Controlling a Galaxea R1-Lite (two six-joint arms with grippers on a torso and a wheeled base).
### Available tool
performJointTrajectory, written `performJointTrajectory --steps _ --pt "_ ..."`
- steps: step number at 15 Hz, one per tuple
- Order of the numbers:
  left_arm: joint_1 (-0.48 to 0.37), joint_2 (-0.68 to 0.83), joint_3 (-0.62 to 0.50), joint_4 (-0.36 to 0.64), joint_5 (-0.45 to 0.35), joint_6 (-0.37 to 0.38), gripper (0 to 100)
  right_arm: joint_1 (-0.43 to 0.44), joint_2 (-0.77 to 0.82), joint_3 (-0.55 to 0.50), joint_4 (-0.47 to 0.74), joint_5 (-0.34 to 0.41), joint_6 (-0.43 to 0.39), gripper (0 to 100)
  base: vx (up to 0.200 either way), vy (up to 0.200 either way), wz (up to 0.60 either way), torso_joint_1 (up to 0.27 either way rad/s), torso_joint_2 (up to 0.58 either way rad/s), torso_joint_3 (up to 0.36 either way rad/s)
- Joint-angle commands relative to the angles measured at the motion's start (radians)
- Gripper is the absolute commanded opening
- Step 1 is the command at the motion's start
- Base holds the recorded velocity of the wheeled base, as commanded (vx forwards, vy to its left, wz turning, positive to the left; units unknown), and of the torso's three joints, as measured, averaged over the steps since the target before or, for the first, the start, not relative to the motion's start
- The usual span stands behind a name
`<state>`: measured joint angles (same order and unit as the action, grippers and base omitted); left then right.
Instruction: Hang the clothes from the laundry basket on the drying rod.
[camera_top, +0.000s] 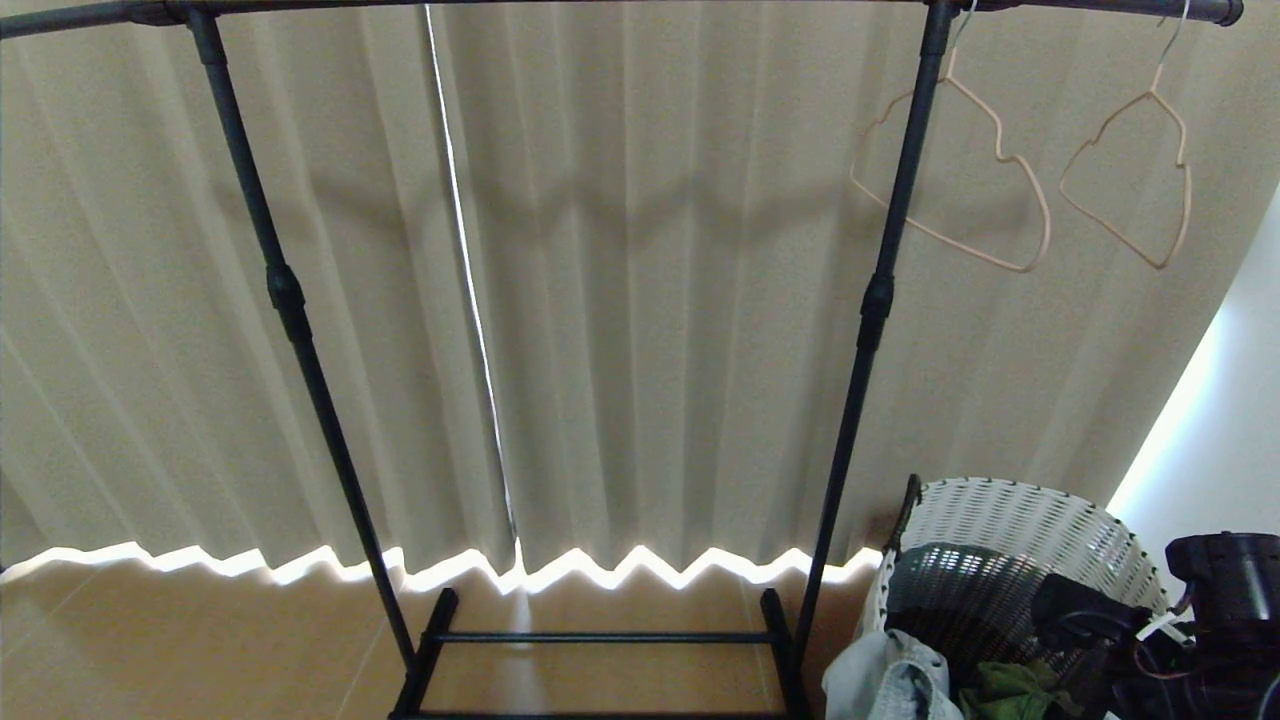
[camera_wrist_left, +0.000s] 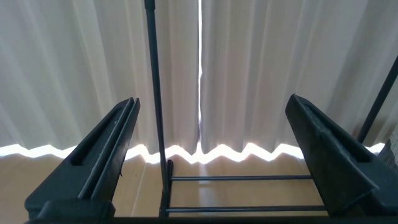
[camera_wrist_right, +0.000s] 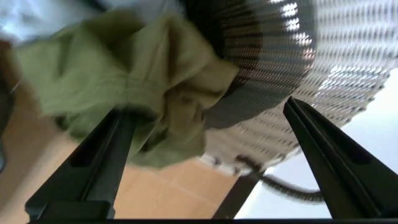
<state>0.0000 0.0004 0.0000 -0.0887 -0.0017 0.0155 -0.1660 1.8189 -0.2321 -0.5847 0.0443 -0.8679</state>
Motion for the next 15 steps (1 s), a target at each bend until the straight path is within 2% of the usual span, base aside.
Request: performJointTrajectory --steps 1,3,5,7,8,9,12,15 --pt "0.000 0.000 0.000 0.000 0.000 0.000 100 0.000 0.091 0.008 -0.086 0.011 0.000 100 0.000 0.000 0.00 0.000 0.00 0.000" --pt "0.000 0.000 0.000 0.000 0.000 0.000 100 0.003 0.117 0.022 -0.155 0.046 0.000 100 0.000 0.000 0.00 0.000 0.00 0.000" --pt "0.000 0.000 0.000 0.000 0.000 0.000 100 0.005 0.115 0.030 -0.156 0.068 0.000 100 0.000 0.000 0.00 0.000 0.00 0.000" --pt "0.000 0.000 0.000 0.000 0.000 0.000 100 0.005 0.118 0.030 -0.165 0.146 -0.008 100 0.000 0.000 0.00 0.000 0.00 0.000" --pt "0.000 0.000 0.000 0.000 0.000 0.000 100 0.005 0.120 0.030 -0.170 0.158 -0.008 100 0.000 0.000 0.00 0.000 0.00 0.000" --pt "0.000 0.000 0.000 0.000 0.000 0.000 100 0.005 0.118 0.030 -0.172 0.158 -0.008 0 0.000 0.000 0.00 0.000 0.00 0.000" --pt "0.000 0.000 0.000 0.000 0.000 0.000 100 0.005 0.099 0.043 -0.173 0.160 -0.008 0 0.000 0.000 0.00 0.000 0.00 0.000" --pt "0.000 0.000 0.000 0.000 0.000 0.000 100 0.003 -0.047 0.112 -0.213 0.163 -0.006 0 0.000 0.000 0.00 0.000 0.00 0.000"
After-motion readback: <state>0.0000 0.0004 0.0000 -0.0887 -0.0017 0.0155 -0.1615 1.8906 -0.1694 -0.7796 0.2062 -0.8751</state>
